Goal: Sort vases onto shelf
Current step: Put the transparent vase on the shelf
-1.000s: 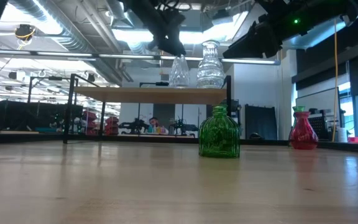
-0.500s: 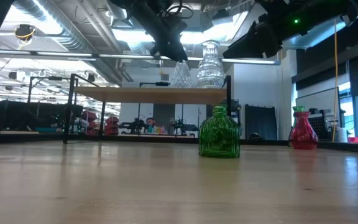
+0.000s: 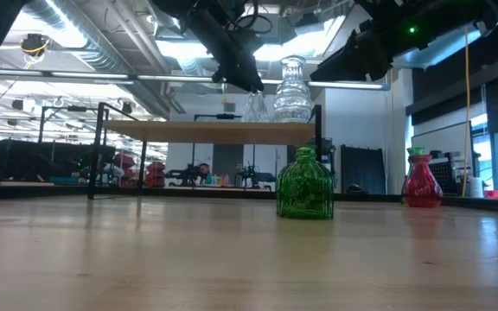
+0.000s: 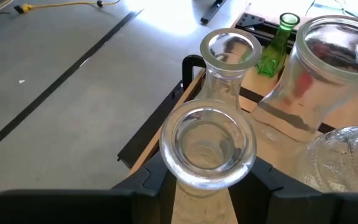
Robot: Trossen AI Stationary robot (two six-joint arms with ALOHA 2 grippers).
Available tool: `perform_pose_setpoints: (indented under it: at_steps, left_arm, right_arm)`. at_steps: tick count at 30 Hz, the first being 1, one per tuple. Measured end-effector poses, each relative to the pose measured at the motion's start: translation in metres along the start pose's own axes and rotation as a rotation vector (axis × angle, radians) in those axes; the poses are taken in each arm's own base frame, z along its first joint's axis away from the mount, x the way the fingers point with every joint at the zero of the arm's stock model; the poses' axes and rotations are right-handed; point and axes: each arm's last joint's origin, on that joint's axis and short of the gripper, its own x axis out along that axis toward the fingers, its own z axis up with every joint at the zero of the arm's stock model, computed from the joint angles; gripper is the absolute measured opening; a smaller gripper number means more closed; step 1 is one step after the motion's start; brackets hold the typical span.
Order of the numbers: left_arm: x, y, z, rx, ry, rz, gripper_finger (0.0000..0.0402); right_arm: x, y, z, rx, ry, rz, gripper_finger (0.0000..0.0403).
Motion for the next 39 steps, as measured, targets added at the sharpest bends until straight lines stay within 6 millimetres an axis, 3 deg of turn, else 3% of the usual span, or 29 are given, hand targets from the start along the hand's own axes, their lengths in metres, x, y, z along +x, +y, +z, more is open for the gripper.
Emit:
perform_pose_setpoints:
  at_steps: [10, 21, 33, 39]
  left_arm:
    - [0.003, 0.0, 0.001, -0.001, -0.012, 0.0, 0.0114]
    - [0.003, 0.0, 0.002, 0.0, -0.021, 0.0, 0.0167]
    - [-0.033, -0.006, 0.018, 0.016, -0.08, -0.015, 0.017]
    - [-0.035, -0.004, 0.018, 0.013, -0.073, 0.012, 0.017]
  right_arm:
    - [0.0, 0.0, 0.0, 0.002, -0.001, 0.0, 0.0316]
    - [0.0, 0.0, 0.0, 0.004, -0.001, 0.0, 0.0316]
    - [0.0, 0.0, 0.0, 0.003, 0.0, 0.0, 0.0316]
    - [0.0, 0.0, 0.0, 0.021, 0.0, 0.0, 0.0316]
